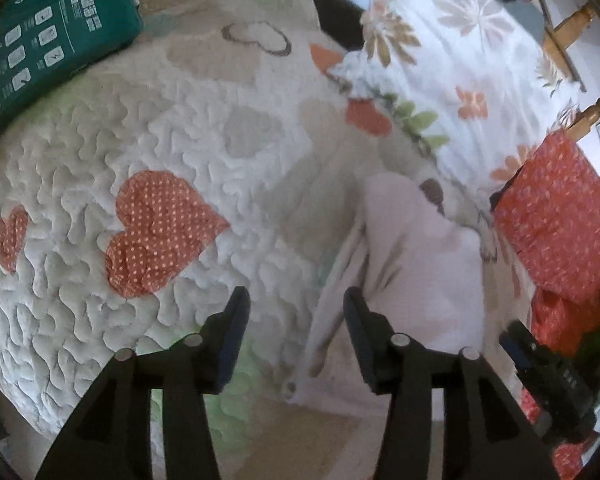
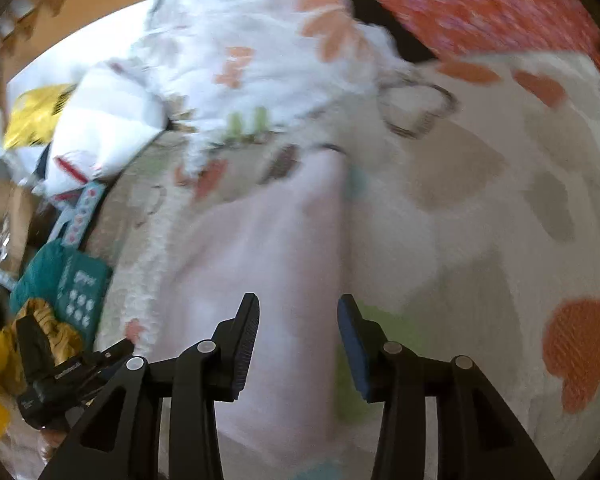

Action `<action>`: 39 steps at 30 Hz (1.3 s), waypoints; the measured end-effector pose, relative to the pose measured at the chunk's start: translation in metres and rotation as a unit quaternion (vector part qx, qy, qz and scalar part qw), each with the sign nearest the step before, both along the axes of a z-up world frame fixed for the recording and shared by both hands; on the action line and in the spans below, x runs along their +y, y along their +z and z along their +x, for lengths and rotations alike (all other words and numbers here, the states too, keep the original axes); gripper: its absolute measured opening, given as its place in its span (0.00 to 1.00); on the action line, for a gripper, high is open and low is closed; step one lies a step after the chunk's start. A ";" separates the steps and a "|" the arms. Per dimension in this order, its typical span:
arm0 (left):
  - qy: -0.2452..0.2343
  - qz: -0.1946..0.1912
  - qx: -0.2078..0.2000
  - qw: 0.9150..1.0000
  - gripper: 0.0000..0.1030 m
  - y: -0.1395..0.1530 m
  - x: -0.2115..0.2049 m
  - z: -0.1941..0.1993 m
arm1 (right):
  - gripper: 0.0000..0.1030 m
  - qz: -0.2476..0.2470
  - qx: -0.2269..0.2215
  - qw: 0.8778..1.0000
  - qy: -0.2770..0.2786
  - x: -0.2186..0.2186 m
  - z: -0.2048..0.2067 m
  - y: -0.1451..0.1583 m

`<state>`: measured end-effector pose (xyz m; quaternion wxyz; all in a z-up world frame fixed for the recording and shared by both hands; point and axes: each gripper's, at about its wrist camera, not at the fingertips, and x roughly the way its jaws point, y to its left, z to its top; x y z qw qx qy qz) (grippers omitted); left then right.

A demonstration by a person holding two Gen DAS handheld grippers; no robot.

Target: Fold small clothes

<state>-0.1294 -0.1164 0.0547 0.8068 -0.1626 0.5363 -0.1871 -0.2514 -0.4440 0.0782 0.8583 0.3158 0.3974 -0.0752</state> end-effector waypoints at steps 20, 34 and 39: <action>0.059 -0.044 0.039 0.997 0.60 -0.004 0.031 0.039 | 0.60 -0.105 0.160 0.972 0.137 0.098 0.243 -0.064; 0.089 -0.043 0.038 0.994 0.63 -0.005 0.051 0.039 | 0.26 -0.120 0.112 0.970 0.179 0.137 0.137 -0.032; 0.078 -0.043 0.046 0.995 0.63 -0.009 0.050 0.036 | 0.30 -0.076 0.098 0.966 0.229 0.173 0.101 -0.053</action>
